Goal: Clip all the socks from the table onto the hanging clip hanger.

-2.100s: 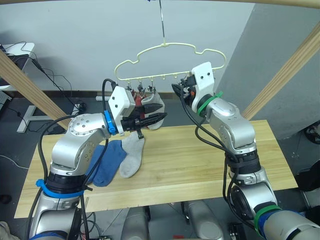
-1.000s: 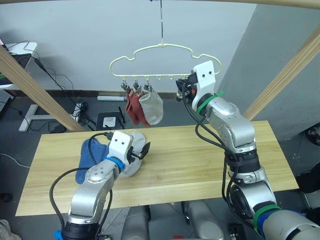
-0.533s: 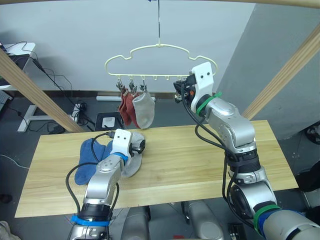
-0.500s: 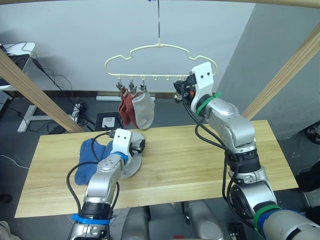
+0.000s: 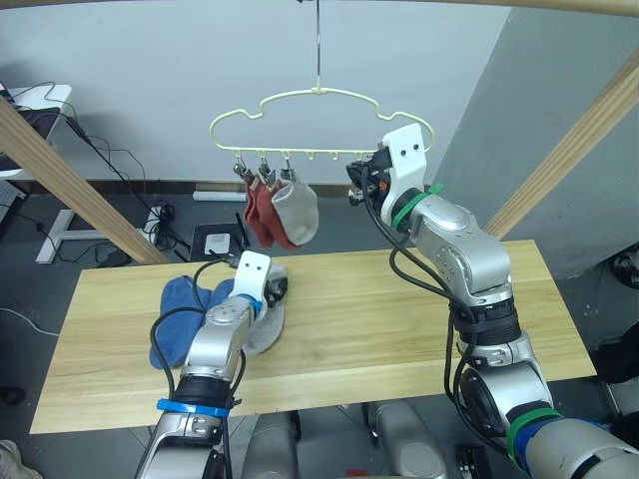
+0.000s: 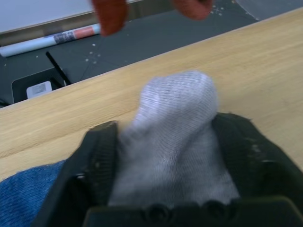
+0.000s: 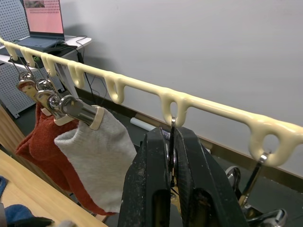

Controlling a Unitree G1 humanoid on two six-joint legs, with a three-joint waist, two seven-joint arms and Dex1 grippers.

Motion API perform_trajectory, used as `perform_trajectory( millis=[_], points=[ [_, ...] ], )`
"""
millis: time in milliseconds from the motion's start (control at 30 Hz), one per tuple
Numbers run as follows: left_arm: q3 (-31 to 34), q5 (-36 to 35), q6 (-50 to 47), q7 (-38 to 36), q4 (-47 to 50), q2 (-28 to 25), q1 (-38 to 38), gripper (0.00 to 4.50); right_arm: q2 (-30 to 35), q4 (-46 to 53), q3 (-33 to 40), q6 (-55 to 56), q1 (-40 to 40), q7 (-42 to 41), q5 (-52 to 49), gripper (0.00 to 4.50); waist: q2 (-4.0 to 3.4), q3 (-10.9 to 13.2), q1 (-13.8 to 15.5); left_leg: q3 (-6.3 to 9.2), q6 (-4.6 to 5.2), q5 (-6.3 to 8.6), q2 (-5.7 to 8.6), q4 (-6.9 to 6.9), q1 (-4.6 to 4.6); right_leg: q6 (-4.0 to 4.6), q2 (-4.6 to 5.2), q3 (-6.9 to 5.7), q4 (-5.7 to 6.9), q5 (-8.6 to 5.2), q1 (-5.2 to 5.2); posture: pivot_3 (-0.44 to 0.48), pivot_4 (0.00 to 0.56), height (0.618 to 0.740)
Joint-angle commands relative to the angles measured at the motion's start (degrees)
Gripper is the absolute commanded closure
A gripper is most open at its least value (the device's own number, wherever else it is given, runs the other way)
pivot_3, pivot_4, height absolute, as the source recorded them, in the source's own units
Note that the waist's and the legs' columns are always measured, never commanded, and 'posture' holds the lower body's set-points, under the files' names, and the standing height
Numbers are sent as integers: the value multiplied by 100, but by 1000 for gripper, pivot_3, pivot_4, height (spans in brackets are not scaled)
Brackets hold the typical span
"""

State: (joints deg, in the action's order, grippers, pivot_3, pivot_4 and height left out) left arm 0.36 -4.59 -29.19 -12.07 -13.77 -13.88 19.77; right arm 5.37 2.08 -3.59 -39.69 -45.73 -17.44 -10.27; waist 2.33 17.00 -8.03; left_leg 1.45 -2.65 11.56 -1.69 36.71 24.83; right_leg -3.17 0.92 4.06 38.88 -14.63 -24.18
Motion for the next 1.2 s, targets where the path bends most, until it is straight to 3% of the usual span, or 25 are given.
perform_trajectory(
  millis=[33,267,700,900,1200],
  points=[
    [-136,100,-9,-110,25,-33,-229,2391,-18,293,-3,25,-78,13,-59,4500,0,0,-1,0,0,0,0,0,0,0,0,0,0,0,0,-204,302,740],
    [-411,318,393,-249,261,-96,-444,4402,-35,285,31,32,-101,52,-60,4500,0,0,-9,0,0,0,-1,-1,0,0,0,0,-1,0,0,-211,299,740],
    [-1035,849,2495,-470,915,-52,-536,4454,-67,414,129,-85,-134,125,-156,4500,0,0,-10,-3,0,0,0,-32,2,1,5,0,-28,1,-3,-228,284,740],
    [-1209,1481,3808,-110,1021,-77,-486,4454,-194,606,244,-342,-162,130,-415,4500,0,0,-12,-7,0,0,0,-63,2,2,12,1,-39,1,-13,-234,283,740],
    [-1322,1650,4252,-232,678,59,-47,4454,-276,848,215,-705,-137,49,-749,4500,0,0,-24,-9,0,0,4,-64,4,1,12,0,-42,1,-14,-235,281,740]
  ],
)
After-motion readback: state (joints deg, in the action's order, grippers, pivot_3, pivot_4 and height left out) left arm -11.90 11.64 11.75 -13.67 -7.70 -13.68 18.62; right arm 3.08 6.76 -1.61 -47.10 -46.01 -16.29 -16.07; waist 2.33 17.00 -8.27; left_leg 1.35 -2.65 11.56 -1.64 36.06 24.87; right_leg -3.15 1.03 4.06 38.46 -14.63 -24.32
